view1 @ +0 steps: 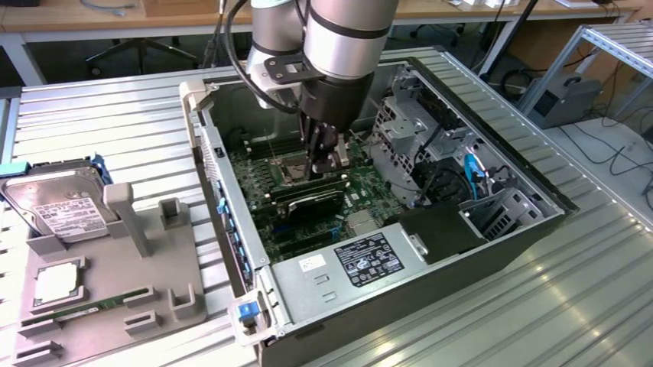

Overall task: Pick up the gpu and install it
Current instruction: 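Press down on the gpu until it lock into place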

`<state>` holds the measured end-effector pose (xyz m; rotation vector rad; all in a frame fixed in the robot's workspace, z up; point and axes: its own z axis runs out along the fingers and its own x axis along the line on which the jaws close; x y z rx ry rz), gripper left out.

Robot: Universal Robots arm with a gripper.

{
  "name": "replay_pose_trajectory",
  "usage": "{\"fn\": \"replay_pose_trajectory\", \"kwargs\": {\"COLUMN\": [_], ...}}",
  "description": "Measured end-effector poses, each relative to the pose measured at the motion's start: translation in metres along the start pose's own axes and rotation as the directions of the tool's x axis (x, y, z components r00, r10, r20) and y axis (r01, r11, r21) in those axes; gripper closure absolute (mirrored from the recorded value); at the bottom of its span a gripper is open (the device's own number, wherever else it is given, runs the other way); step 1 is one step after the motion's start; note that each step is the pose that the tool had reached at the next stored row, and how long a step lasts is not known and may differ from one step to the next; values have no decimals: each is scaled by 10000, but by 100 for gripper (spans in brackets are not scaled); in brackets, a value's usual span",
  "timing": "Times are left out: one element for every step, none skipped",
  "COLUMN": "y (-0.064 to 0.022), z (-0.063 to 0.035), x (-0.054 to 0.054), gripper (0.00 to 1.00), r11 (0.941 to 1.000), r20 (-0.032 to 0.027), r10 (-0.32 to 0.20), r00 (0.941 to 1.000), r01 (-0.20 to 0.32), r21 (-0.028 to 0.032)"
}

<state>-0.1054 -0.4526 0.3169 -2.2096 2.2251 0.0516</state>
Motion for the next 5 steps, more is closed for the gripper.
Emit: {"fn": "replay_pose_trajectory", "kwargs": {"y": [-1, -2, -1, -1, -1], "z": [0, 0, 0, 0, 0], "x": [0, -1, -1, -1, 0], "gripper": [89, 89, 89, 89, 89], "r11": [10000, 10000, 10000, 10000, 10000], "r20": [0, 0, -1, -1, -1], "r10": [2, 1, 1, 1, 1], "r00": [10000, 10000, 10000, 10000, 10000], "r01": [-2, -1, -1, -1, -1], "r21": [0, 0, 0, 0, 0]}}
